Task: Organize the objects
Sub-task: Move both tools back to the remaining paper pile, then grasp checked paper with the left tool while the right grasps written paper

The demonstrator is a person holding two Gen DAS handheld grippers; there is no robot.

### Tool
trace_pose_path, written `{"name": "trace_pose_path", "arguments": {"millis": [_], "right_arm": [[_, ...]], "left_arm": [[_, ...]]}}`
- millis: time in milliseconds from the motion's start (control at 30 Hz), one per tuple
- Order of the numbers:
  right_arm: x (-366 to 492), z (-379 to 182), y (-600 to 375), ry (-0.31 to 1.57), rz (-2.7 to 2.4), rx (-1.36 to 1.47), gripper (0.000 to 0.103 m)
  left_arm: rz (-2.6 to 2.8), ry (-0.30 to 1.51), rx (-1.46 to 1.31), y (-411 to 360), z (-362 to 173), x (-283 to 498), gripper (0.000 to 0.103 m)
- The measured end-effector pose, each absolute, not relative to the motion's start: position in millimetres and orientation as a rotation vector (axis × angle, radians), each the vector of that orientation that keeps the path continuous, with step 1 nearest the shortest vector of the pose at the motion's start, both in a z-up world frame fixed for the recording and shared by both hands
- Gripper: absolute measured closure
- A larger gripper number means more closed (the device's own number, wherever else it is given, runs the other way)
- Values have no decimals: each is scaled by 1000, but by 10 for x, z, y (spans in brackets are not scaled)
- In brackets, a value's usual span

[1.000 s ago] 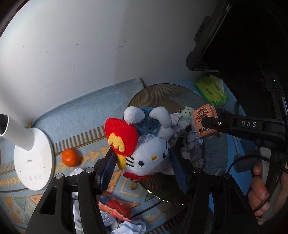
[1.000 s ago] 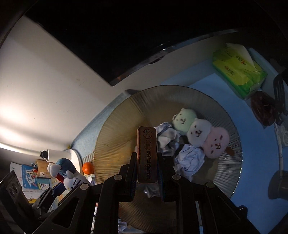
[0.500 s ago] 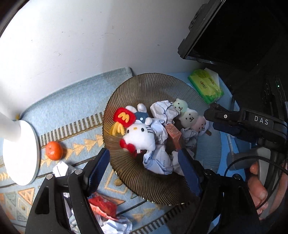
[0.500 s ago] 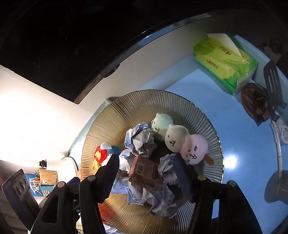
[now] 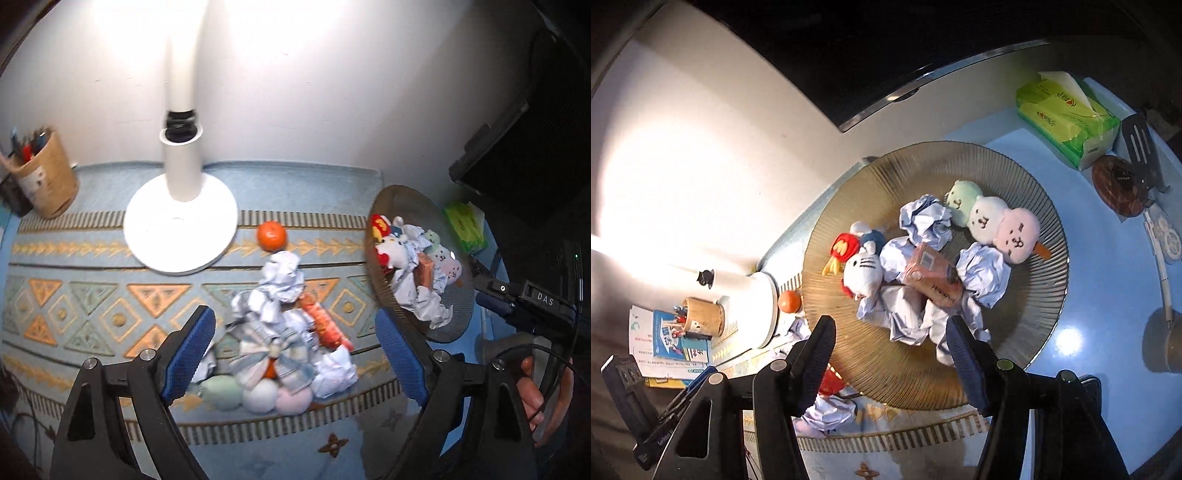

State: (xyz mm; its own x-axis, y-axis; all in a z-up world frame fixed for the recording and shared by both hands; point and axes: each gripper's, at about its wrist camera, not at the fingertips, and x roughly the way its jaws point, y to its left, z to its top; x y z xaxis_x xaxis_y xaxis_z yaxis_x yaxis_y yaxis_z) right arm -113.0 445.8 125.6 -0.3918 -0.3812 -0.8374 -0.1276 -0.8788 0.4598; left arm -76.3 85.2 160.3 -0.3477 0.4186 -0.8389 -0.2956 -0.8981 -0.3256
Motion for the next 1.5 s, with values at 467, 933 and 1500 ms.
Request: {"name": "trace_pose_path", "arguments": {"millis": [467,933,1500], "right_arm": [[-595,984,3355,-408,-2168,1713,42],[-473,560,2793,-204,-2104,1815,40],[-713,233,2623,-170,-2110,1866,40]], "left_arm": [[2287,-326,-1644,-167,1006,-349,15],[2176,-287,-1710,-1,543,-765,15],[2117,-183,-1723,230,219,-1028,41]]}}
